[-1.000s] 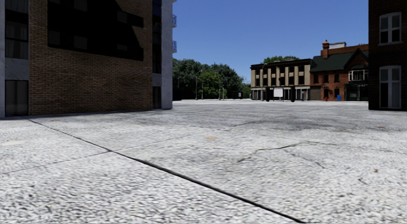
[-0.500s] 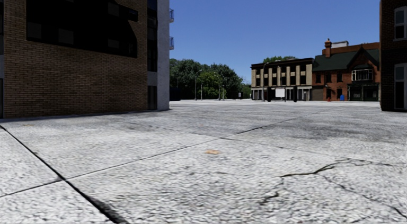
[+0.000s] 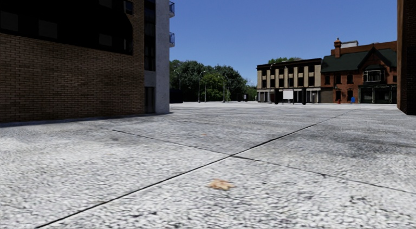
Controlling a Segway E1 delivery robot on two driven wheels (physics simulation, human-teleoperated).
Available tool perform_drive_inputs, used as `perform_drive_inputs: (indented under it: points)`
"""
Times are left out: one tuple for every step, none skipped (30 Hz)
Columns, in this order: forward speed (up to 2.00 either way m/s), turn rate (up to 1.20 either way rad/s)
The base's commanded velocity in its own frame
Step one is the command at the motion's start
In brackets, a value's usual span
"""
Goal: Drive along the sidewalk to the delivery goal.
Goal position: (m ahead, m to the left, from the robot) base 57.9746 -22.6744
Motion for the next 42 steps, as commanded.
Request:
perform_drive_inputs:
  points:
    - [2.0,0.0]
    - [2.0,0.0]
    - [2.0,0.0]
    - [2.0,0.0]
    - [2.0,0.0]
    - [2.0,0.0]
    - [2.0,0.0]
    - [2.0,0.0]
    - [2.0,0.0]
    - [2.0,0.0]
    - [2.0,0.0]
    - [2.0,0.0]
    - [2.0,0.0]
    - [2.0,0.0]
    - [2.0,0.0]
    - [2.0,0.0]
    - [2.0,0.0]
    - [2.0,0.0]
    - [2.0,0.0]
    - [2.0,0.0]
    - [2.0,0.0]
    - [2.0,0.0]
    - [2.0,0.0]
    - [2.0,0.0]
    - [2.0,0.0]
    - [2.0,0.0]
    - [2.0,0.0]
    - [2.0,0.0]
    - [2.0,0.0]
    - [2.0,0.0]
    - [2.0,0.0]
    - [2.0,0.0]
    - [2.0,0.0]
    - [2.0,0.0]
    - [2.0,0.0]
    - [2.0,0.0]
    - [2.0,0.0]
    - [2.0,0.0]
    - [2.0,0.0]
    - [2.0,0.0]
    - [2.0,0.0]
    - [2.0,0.0]
